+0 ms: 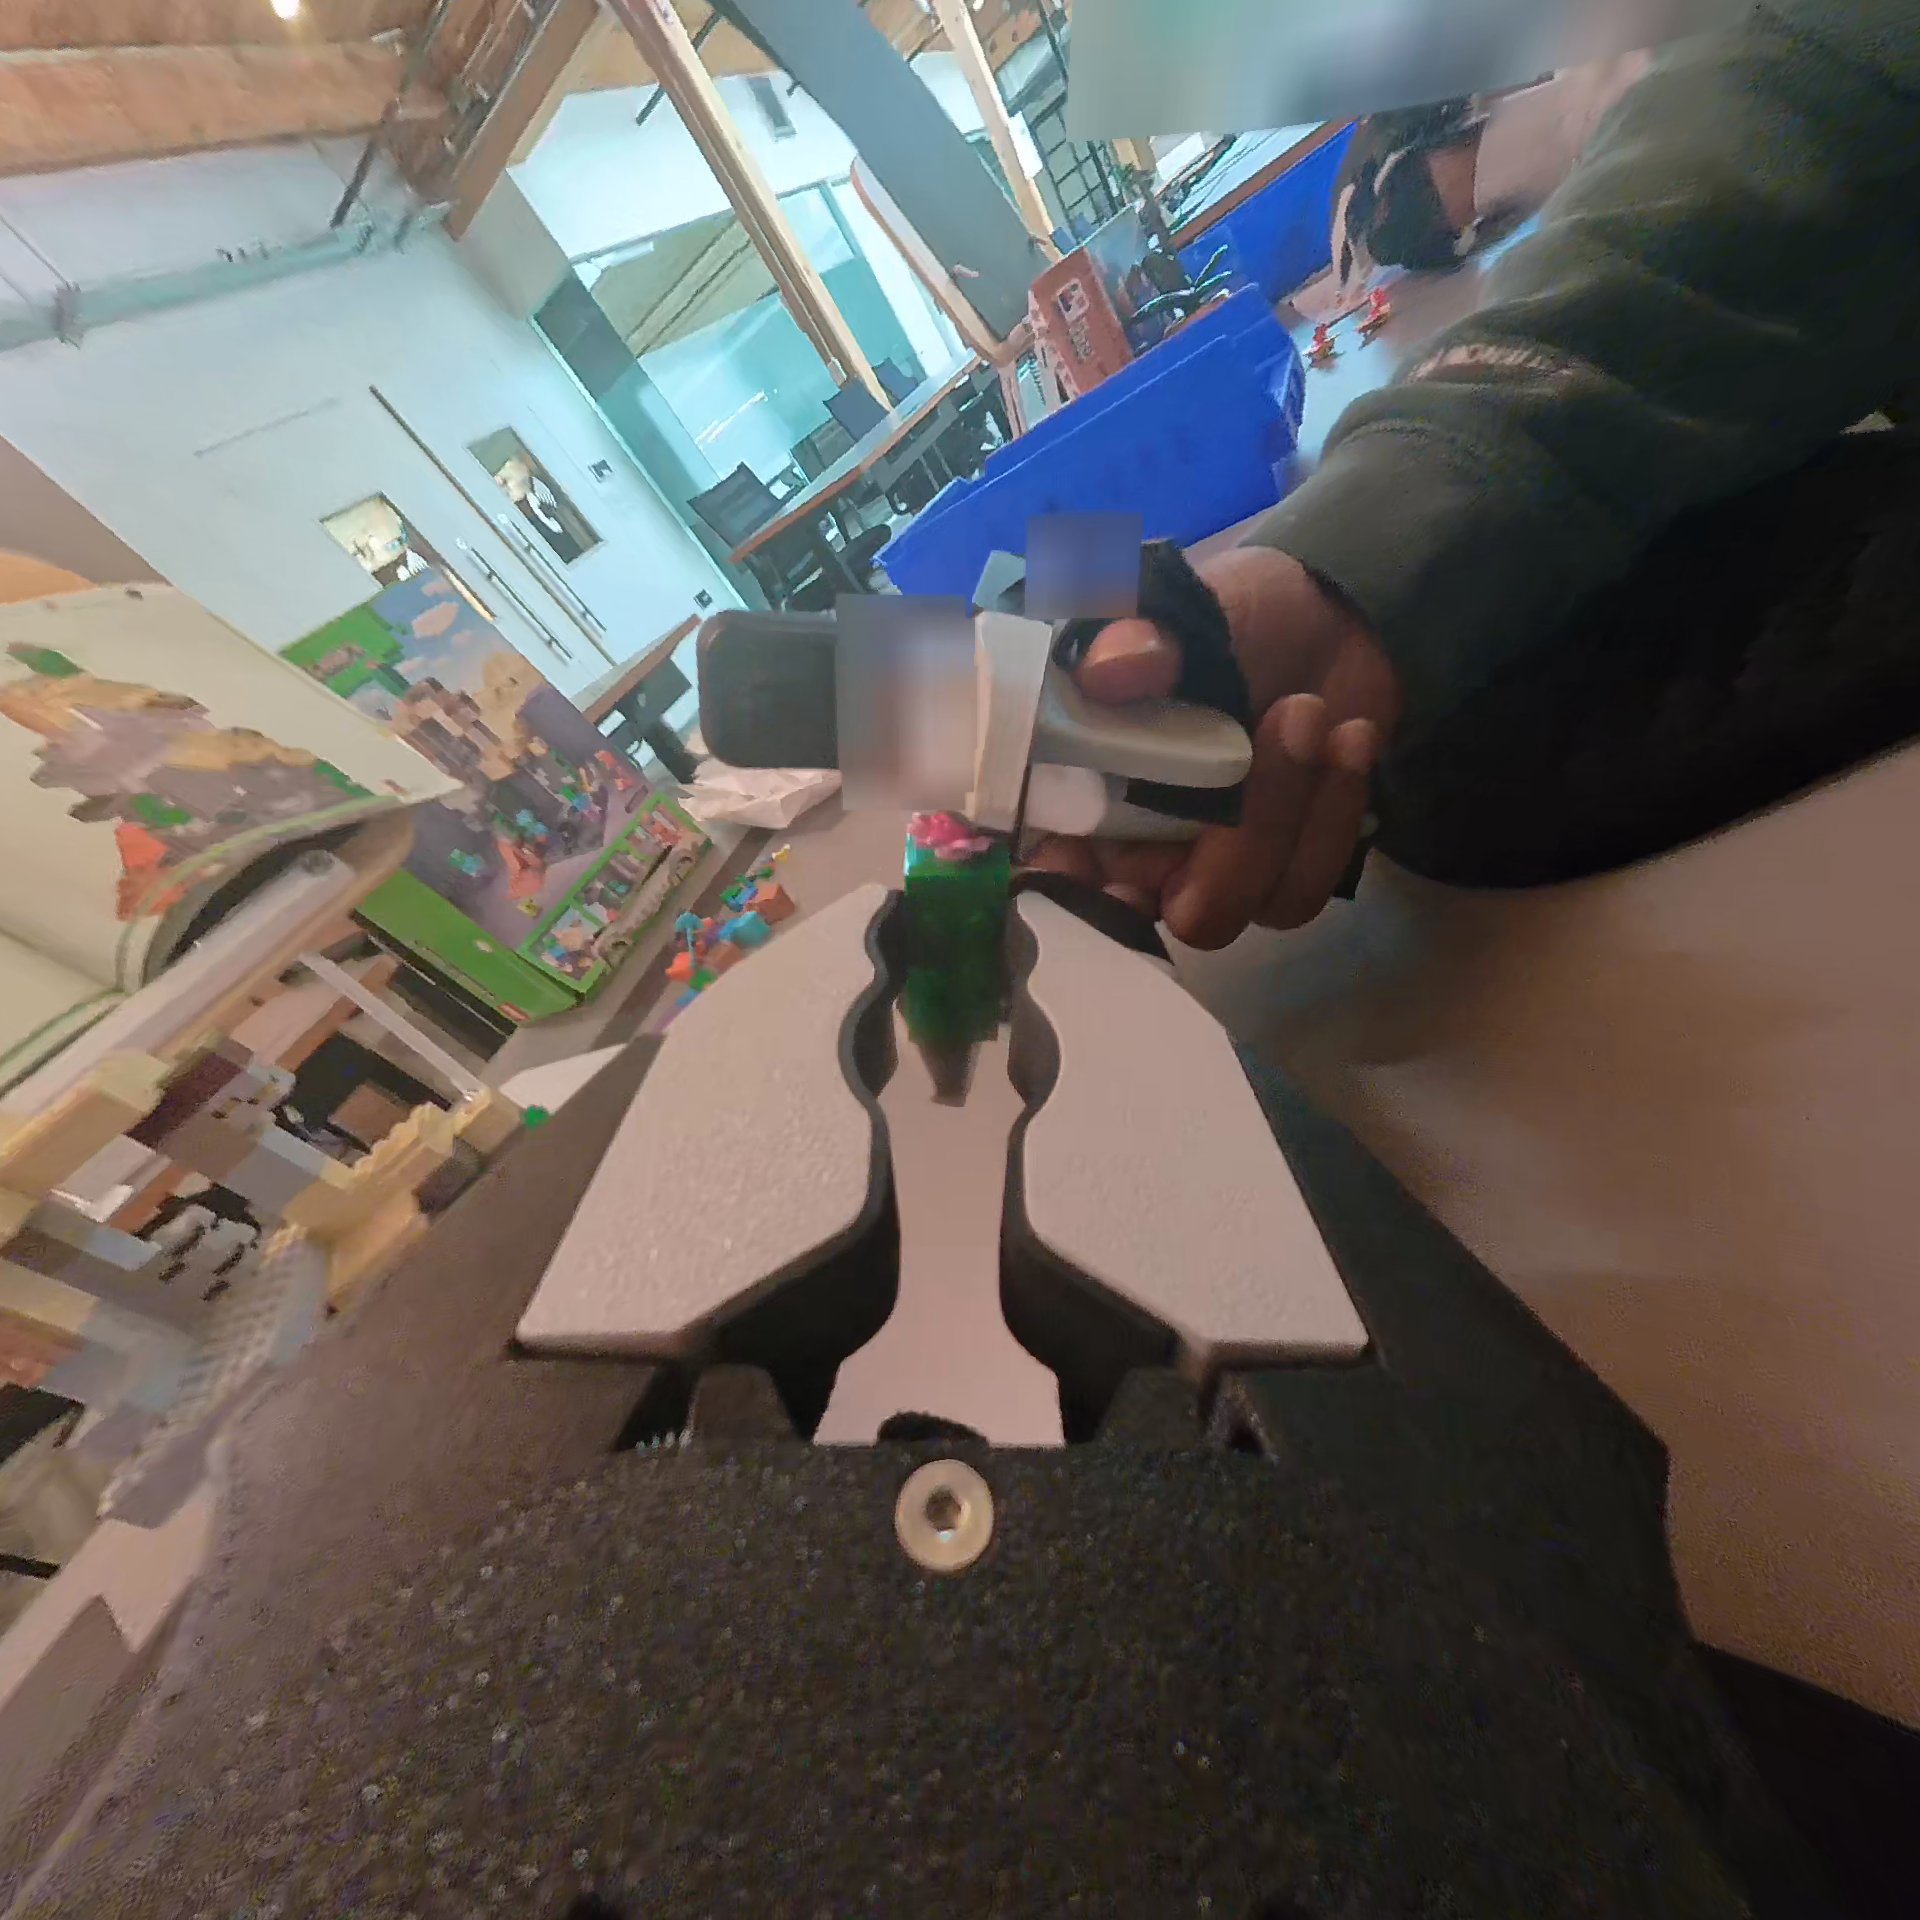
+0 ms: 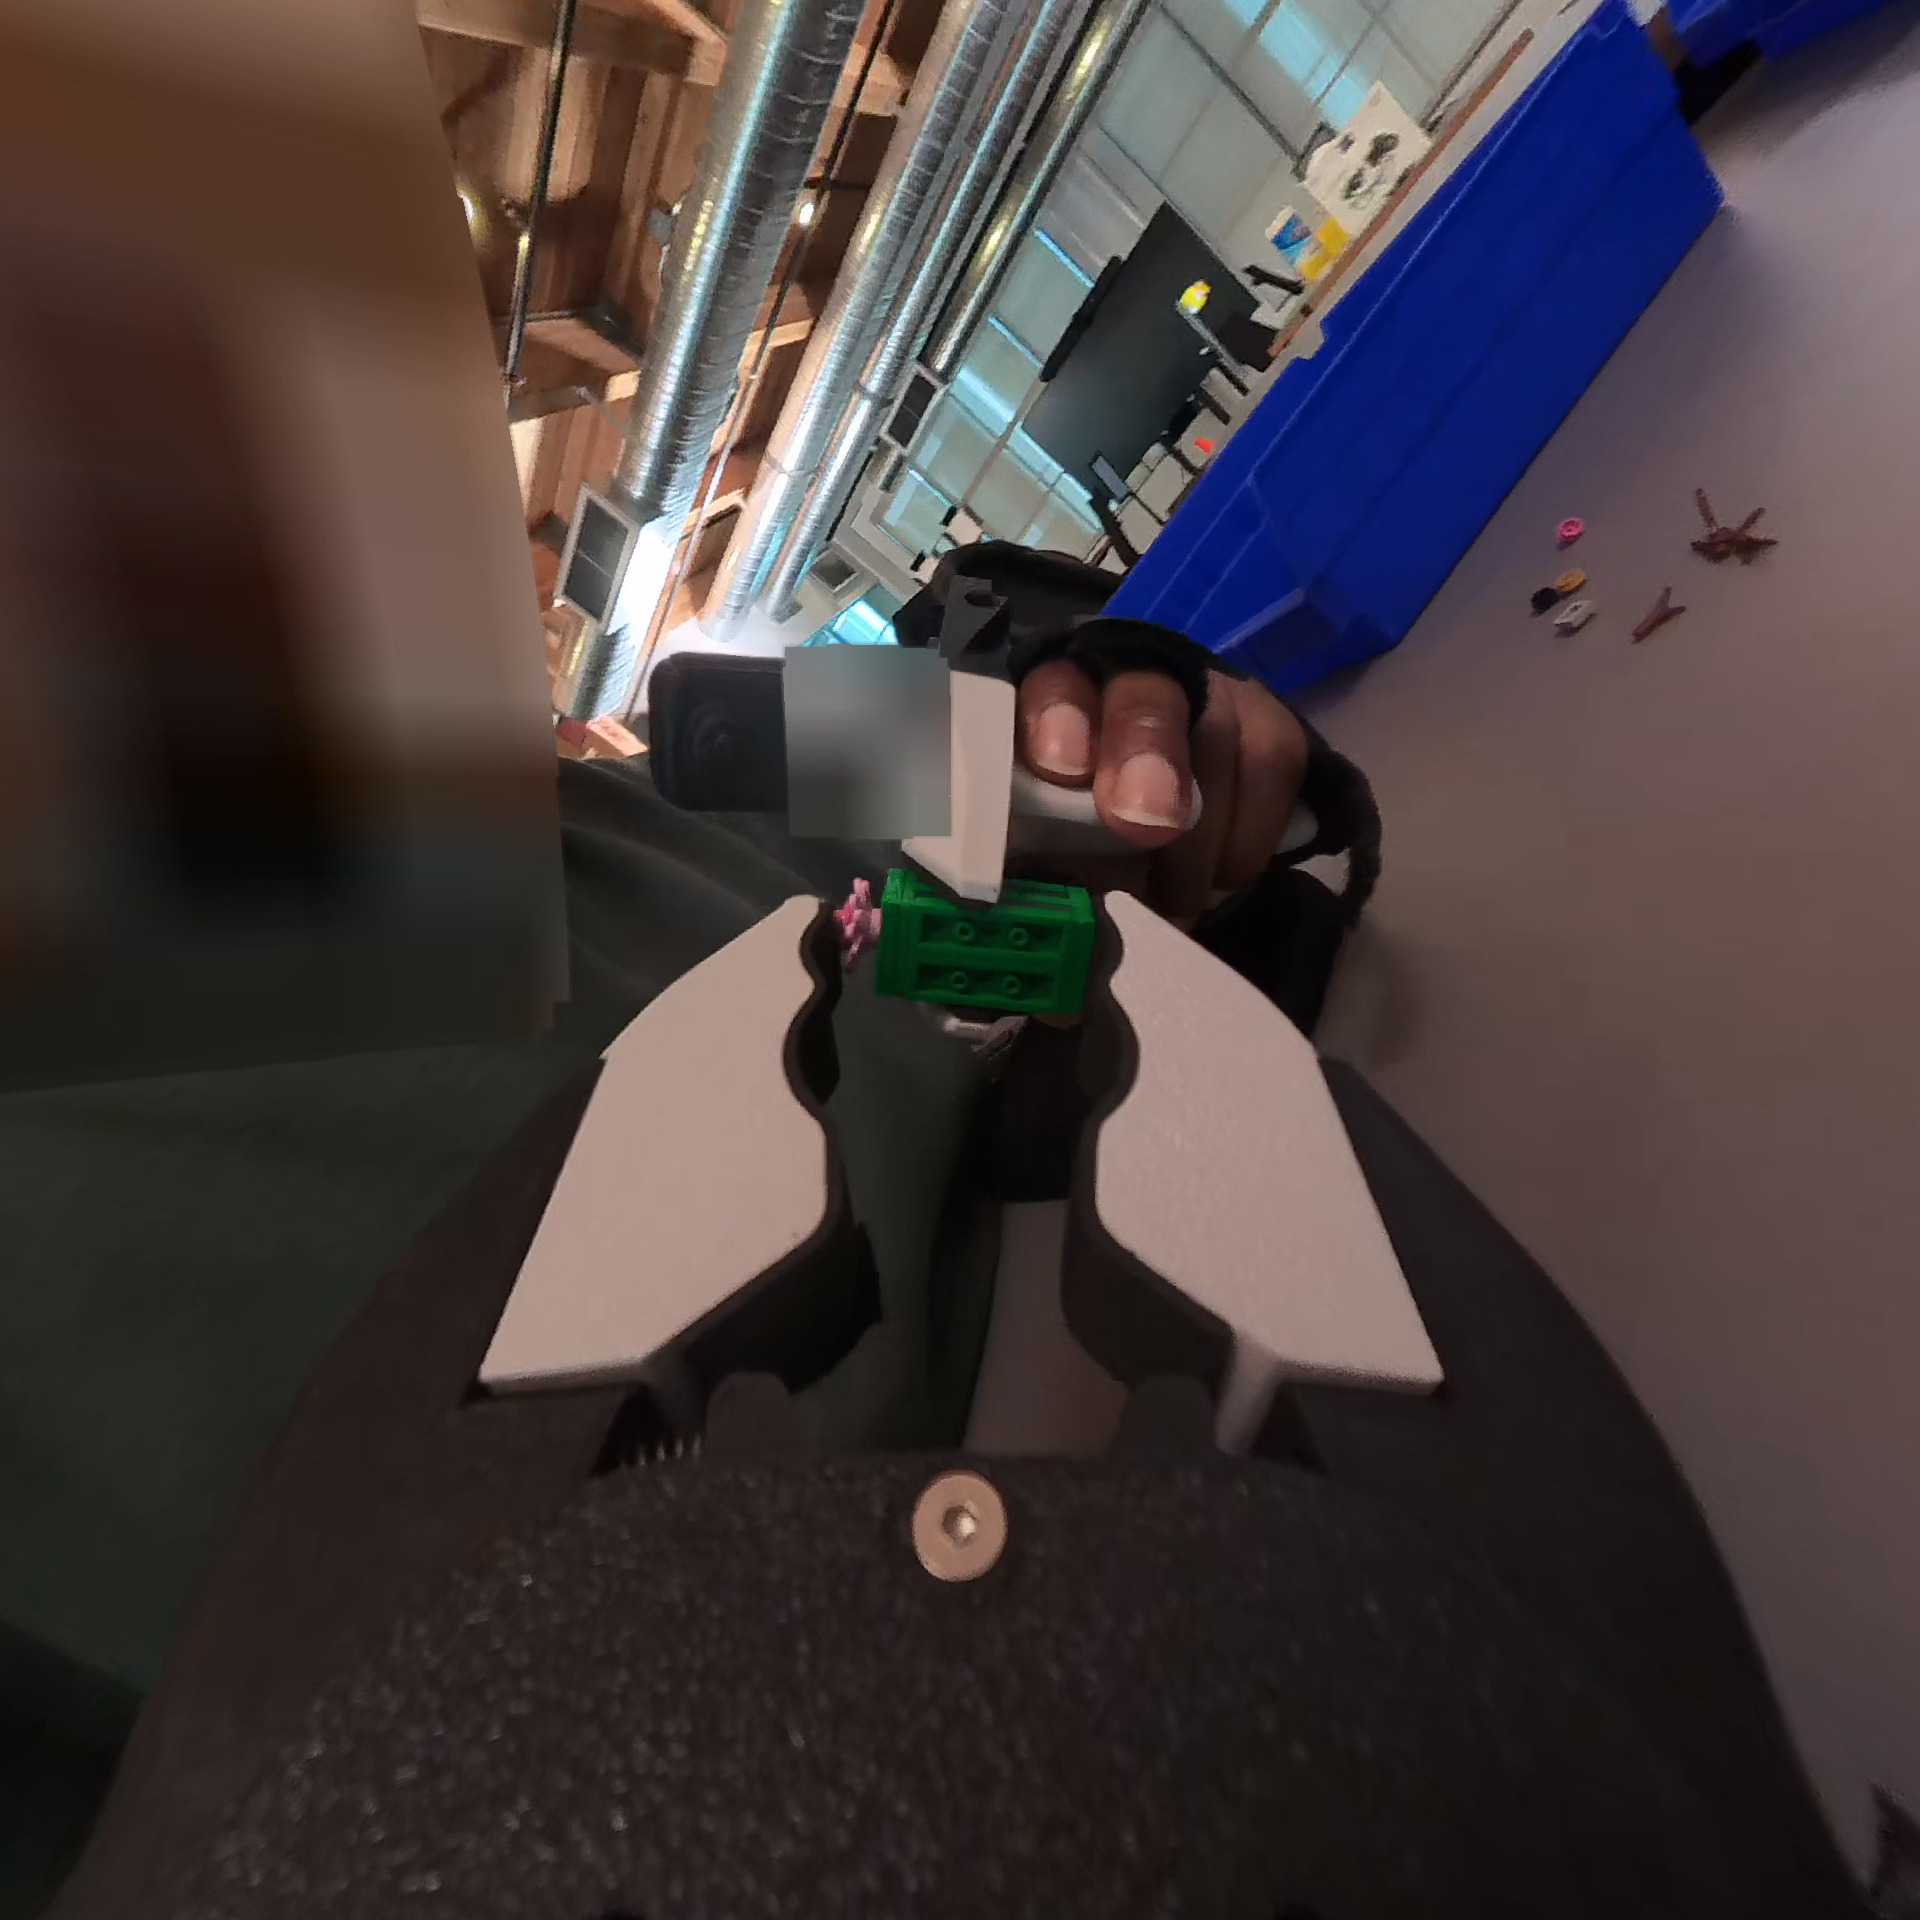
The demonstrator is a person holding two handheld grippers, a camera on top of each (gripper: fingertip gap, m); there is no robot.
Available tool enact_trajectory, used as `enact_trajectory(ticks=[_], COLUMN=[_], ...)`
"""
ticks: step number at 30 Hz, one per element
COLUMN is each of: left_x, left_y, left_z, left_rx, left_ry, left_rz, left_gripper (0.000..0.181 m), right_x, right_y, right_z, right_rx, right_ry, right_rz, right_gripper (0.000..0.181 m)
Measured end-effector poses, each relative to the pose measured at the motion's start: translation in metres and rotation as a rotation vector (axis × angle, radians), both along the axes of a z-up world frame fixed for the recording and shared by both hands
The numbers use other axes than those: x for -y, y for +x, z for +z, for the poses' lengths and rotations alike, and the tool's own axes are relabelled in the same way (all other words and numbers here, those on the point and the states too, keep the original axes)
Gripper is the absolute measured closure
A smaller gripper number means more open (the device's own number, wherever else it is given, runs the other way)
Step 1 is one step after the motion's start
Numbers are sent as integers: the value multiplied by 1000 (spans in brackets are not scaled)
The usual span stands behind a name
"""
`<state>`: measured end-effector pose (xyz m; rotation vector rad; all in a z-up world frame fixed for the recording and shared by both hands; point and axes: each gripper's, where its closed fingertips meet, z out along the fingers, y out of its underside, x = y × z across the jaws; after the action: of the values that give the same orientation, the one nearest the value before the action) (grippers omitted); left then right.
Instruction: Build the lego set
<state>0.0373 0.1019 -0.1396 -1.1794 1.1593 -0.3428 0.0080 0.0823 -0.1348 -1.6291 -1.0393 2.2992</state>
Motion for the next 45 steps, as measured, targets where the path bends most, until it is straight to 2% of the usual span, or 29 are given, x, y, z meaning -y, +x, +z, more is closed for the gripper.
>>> enact_trajectory(ticks=[2, 5, 9, 15, 22, 35, 45], left_x=[-1, -8, -31, -52, -59, -55, -52], left_y=[1, -1, -14, -30, -38, -35, -31], left_z=[-1, -7, -26, -49, -58, -55, -53], left_rx=[28, 54, 53, 22, -2, -23, -32], left_ry=[-53, -186, -378, -505, -539, -495, -453], left_rz=[-16, 12, 145, 293, 366, 351, 336], left_gripper=[164, 164, 164, 164, 165, 165, 165], right_x=[-2, -11, -34, -53, -57, -57, -65], right_y=[1, 3, 12, 15, 4, -11, -9], right_z=[-1, -12, -23, -28, -34, -37, -43], right_rx=[26, 116, 256, 367, 422, 467, 488], right_ry=[22, 203, 470, 612, 554, 573, 548], right_rz=[-11, -87, -236, -428, -514, -554, -585], right_gripper=[134, 128, 130, 141, 142, 147, 150])
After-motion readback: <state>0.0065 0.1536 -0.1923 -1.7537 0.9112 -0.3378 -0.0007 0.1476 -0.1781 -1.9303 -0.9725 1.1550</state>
